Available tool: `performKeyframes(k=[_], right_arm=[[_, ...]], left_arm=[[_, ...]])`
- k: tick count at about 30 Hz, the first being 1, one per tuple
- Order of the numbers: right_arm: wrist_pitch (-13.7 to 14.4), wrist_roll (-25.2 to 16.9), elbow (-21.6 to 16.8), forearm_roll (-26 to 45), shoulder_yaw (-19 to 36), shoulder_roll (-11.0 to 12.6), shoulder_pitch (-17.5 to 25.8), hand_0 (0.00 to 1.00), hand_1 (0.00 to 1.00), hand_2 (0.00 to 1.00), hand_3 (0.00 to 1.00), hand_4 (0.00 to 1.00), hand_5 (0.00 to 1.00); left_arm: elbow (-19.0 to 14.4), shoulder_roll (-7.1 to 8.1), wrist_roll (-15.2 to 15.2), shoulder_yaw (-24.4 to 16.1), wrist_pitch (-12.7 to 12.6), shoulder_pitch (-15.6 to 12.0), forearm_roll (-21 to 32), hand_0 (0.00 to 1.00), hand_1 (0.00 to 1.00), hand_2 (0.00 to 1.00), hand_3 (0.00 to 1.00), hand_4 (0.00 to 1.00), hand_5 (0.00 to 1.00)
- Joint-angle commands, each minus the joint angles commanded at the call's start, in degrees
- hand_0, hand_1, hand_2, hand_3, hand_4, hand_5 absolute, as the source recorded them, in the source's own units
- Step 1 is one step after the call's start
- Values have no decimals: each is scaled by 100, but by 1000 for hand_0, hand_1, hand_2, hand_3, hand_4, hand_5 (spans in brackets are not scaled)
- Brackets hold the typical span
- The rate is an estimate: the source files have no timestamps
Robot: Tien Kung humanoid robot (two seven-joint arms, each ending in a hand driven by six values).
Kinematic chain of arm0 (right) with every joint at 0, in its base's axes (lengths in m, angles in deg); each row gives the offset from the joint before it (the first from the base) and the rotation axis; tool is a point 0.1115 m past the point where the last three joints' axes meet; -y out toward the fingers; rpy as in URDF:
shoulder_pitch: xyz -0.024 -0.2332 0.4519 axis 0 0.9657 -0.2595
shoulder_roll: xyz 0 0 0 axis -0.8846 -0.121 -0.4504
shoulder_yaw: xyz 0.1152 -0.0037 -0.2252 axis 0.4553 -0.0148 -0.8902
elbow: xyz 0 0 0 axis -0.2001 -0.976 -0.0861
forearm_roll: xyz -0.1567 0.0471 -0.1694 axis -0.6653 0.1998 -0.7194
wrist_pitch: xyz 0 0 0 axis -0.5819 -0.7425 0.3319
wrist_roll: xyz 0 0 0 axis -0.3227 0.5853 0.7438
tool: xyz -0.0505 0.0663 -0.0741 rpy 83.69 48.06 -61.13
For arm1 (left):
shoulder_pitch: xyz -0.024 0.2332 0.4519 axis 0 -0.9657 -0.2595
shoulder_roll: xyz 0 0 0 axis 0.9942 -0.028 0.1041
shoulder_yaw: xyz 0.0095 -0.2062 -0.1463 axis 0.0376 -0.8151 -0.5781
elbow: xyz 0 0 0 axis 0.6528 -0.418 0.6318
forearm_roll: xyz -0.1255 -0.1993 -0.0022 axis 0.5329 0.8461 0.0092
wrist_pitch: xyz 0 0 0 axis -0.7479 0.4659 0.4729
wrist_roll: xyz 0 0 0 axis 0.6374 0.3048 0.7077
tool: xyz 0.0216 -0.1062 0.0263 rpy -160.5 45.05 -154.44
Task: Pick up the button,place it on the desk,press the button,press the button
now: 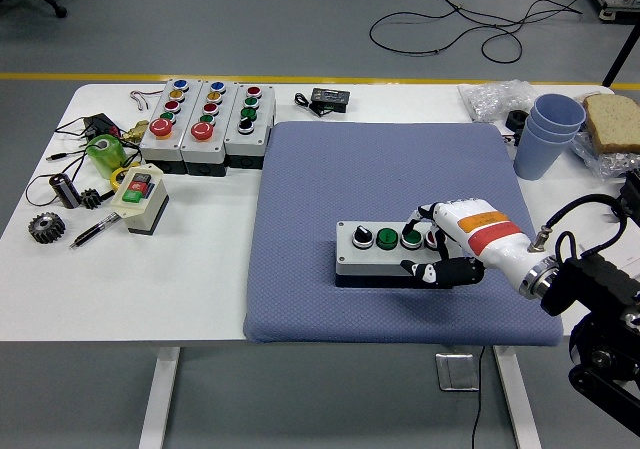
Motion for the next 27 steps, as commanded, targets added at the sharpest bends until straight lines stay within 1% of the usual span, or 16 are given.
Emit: performKeyframes(k=[9,13,27], right_arm=[[-33,-3,79,19,-25,-1,-18,144,2,209,608,785,462],[13,-31,82,23,2,7,-29,144,2,209,607,784,462],[21,-72,-33,72,178,74,18,142,2,209,603,784,463]], left_arm=[[0,0,8,12,-6,19,14,766,909,941,871,642,893],[0,0,16,47,1,28,47,767,910,941,871,642,893],[0,0,16,42,-2,69,59,768,909,939,870,641,891]])
